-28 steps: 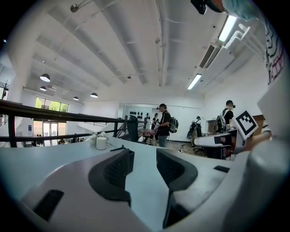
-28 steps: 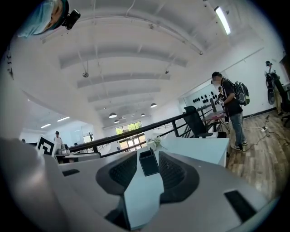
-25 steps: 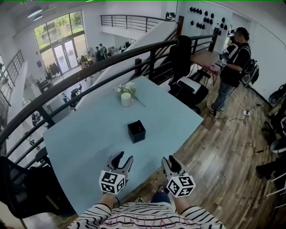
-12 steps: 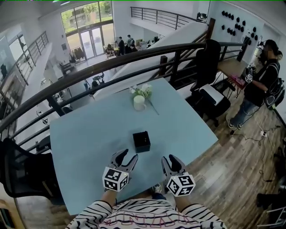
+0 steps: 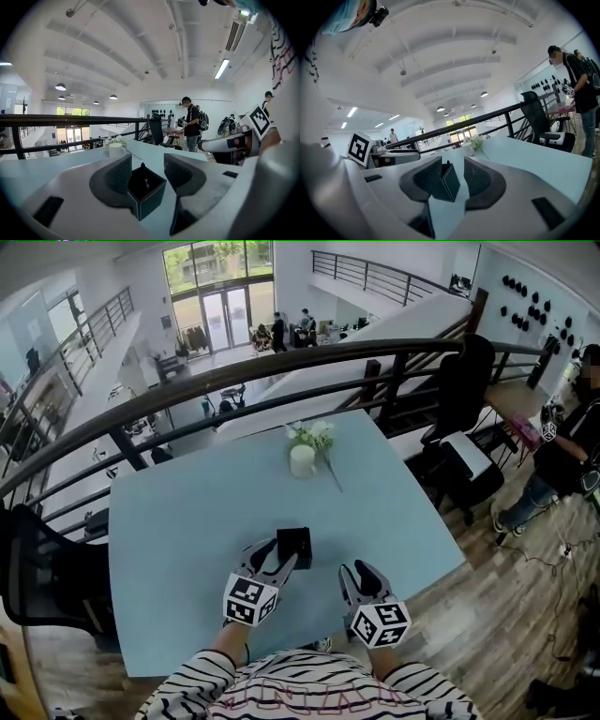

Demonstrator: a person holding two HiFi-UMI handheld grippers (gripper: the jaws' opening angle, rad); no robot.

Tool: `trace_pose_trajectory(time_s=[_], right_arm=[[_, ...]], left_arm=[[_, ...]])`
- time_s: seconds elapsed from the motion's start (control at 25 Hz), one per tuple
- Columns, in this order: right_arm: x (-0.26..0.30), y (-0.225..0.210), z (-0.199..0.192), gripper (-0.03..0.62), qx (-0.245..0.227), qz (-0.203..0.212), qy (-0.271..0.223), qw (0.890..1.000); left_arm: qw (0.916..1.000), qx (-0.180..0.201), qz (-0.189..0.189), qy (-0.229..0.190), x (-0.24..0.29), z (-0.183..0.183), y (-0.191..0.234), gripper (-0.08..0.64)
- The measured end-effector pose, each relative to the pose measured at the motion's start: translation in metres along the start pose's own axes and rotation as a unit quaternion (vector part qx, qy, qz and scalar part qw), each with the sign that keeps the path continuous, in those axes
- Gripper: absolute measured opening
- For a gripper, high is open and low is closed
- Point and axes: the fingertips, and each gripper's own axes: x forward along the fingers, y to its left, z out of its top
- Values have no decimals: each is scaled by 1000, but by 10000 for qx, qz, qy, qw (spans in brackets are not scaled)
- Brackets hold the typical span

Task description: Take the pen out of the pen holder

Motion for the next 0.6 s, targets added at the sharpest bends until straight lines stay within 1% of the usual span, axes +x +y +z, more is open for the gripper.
trace_pose_trajectory(time_s=[0.2,0.36,0.6], right_arm=[[7,-14,1,141,-56,170,110,9998],[12,-21,-2,141,-61,308,219,9993],[20,-34,3,141,-87,433,330,9985]], left_arm=[[9997,137,64,181,29,2,0,206],[9986,200,117,478,50,-4,0,213],[9950,249,243,937,76,-4,10,213]])
